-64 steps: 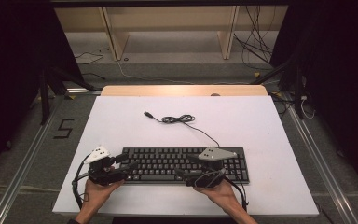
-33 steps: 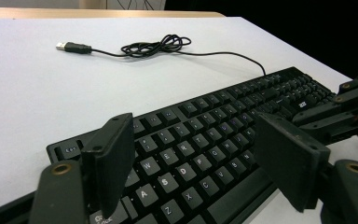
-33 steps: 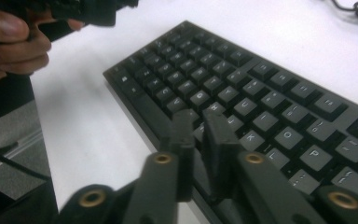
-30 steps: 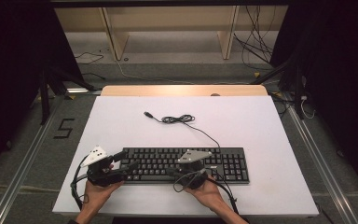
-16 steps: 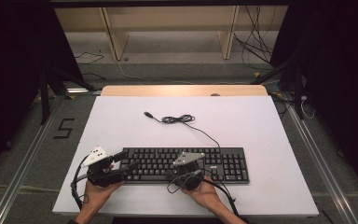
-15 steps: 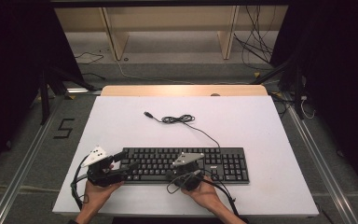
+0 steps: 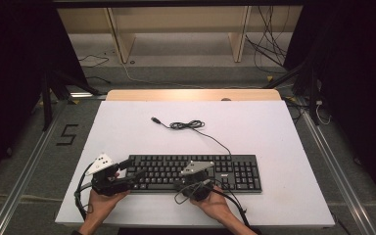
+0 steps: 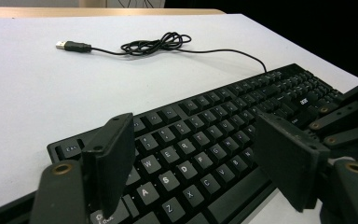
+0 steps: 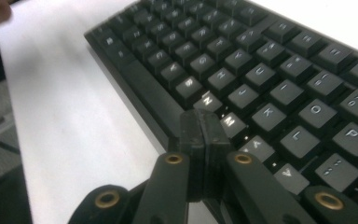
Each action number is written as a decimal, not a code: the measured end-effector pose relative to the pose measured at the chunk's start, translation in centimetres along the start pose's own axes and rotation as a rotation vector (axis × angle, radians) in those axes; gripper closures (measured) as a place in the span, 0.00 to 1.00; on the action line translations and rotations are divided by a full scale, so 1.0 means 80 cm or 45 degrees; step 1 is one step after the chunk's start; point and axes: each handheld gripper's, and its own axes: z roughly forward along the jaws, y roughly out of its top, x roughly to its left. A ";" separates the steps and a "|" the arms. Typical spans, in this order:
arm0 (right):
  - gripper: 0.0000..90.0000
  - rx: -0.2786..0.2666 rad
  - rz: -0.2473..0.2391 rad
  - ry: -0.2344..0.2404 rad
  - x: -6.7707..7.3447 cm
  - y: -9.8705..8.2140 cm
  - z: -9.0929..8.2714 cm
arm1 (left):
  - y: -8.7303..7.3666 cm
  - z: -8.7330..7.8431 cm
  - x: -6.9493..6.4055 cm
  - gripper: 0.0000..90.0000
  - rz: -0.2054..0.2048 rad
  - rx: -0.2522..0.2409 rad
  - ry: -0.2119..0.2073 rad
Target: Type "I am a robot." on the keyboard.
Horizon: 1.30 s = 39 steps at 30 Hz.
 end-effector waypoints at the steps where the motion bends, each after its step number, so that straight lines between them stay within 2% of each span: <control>1: 0.97 -0.016 0.014 0.004 -0.001 0.001 -0.003 | 0.000 0.000 0.000 0.32 -0.001 0.000 0.000; 5: 0.94 -0.089 0.046 0.009 -0.007 0.006 -0.019 | 0.000 0.001 0.000 0.32 -0.004 0.003 0.002; 10: 0.85 -0.151 0.057 0.003 -0.015 0.007 -0.039 | 0.001 0.004 0.001 0.32 -0.025 0.010 -0.001; 16: 0.60 -0.219 0.069 -0.034 -0.025 0.003 -0.064 | 0.002 0.008 0.001 0.33 -0.023 0.036 -0.002; 22: 0.47 -0.266 0.094 -0.067 -0.031 0.001 -0.082 | 0.005 0.014 0.003 0.37 -0.039 0.069 0.008; 26: 0.41 -0.281 0.099 -0.090 -0.033 -0.003 -0.088 | 0.008 0.020 0.005 0.46 -0.054 0.097 0.004; 28: 0.39 -0.289 0.101 -0.097 -0.034 -0.005 -0.091 | 0.010 0.024 0.004 0.54 -0.029 0.120 0.011; 32: 0.39 -0.306 0.094 -0.105 -0.033 -0.006 -0.096 | 0.016 0.033 0.001 0.71 0.001 0.153 -0.010; 39: 0.37 -0.324 0.097 -0.112 -0.034 -0.007 -0.101 | 0.021 0.058 -0.005 0.94 0.071 0.240 -0.020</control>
